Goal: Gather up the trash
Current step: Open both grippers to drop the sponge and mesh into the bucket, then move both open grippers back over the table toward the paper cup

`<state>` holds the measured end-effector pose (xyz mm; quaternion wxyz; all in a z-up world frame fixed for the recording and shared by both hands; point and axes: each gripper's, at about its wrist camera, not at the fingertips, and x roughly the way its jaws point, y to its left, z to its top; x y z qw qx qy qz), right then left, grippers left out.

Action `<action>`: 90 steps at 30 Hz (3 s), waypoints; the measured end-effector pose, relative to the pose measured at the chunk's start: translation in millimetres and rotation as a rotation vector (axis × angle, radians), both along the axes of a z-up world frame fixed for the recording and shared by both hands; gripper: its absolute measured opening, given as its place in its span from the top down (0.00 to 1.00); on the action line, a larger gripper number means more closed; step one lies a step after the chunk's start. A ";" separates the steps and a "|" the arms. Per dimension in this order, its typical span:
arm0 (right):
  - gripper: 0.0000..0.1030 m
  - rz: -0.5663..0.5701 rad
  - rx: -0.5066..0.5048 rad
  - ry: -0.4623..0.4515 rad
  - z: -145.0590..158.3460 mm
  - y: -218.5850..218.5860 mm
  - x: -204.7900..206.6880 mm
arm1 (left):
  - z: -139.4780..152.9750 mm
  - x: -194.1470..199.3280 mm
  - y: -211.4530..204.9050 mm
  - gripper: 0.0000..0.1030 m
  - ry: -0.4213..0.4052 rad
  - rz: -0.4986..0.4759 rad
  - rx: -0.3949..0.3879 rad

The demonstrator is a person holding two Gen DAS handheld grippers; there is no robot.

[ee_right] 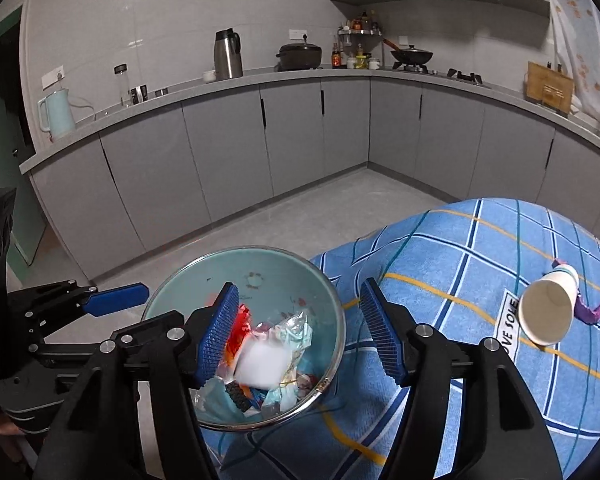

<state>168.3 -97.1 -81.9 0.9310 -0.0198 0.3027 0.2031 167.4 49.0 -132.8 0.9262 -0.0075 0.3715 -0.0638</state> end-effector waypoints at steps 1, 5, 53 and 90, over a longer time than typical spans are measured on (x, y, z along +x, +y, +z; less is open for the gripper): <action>0.38 0.000 0.003 0.000 0.8 -0.5 -0.2 | 0.1 -0.4 0.4 0.52 0.000 0.000 -0.002; 0.35 -0.007 0.005 -0.007 1.6 -2.1 -3.8 | 0.7 -2.1 2.0 0.39 -0.007 0.014 0.003; 0.32 -0.242 0.033 -0.009 -5.5 -127.1 -35.3 | 22.8 -2.6 -109.4 0.15 -0.070 -0.156 0.070; 0.32 -0.405 0.007 0.006 -17.7 -209.3 -34.6 | 29.1 26.7 -187.9 0.08 -0.091 -0.300 0.118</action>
